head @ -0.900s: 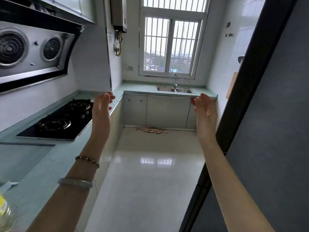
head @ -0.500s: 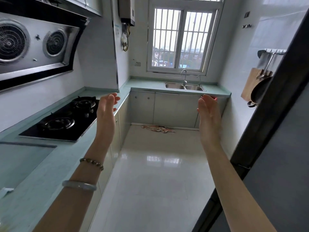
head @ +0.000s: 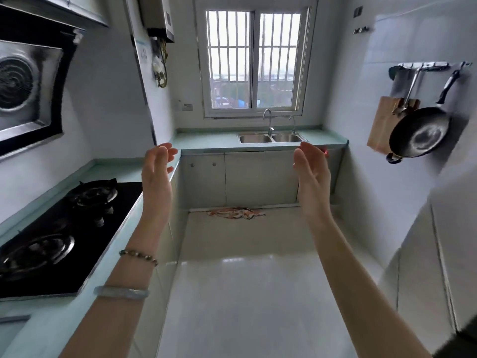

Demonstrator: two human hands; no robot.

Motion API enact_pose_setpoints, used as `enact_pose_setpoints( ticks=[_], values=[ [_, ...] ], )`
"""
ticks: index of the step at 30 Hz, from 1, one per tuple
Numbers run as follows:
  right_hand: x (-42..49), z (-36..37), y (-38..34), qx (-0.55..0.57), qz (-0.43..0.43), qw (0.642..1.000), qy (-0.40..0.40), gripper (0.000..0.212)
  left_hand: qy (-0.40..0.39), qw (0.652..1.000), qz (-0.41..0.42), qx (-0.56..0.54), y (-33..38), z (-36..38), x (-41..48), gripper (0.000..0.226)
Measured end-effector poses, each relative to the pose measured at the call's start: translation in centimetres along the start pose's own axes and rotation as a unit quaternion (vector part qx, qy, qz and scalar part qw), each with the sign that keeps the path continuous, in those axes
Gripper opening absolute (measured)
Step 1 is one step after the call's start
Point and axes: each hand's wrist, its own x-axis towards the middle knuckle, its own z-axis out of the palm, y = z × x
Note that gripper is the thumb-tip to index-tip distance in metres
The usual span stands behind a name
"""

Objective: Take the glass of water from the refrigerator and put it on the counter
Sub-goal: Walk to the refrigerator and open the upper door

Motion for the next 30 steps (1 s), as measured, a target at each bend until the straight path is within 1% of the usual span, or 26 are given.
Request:
enact_pose_setpoints(
  ticks=[4,9,11,14,17,25,30],
  values=[
    [4.3,1.9,4.0,-0.002,0.001,1.000,0.013,0.021,-0.011,1.000,-0.026,-0.010,-3.7,1.1,4.0,0.024],
    [9.5,4.9,9.7,-0.008,0.007,1.000,0.011,0.022,-0.006,0.999,-0.034,-0.008,-8.9,2.8,10.0,0.023],
    [11.7,6.0,12.3,-0.011,0.013,1.000,0.004,0.023,-0.006,0.999,-0.033,-0.007,-11.3,4.0,12.6,0.026],
    [15.9,7.5,16.4,-0.012,0.022,1.000,-0.003,0.022,-0.010,1.000,-0.023,-0.010,-14.7,6.3,16.8,0.040],
    [21.0,9.1,20.1,-0.009,0.032,0.999,-0.012,0.019,-0.002,1.000,-0.029,-0.005,-17.9,8.6,21.5,0.044],
    [31.7,13.2,29.0,-0.020,0.042,0.998,-0.032,0.020,0.020,0.998,-0.038,0.043,-25.2,12.7,32.1,0.036],
    [38.0,15.4,34.3,-0.024,0.039,0.999,-0.023,0.017,0.017,0.998,-0.036,0.038,-30.3,16.0,38.2,0.030]
  ],
)
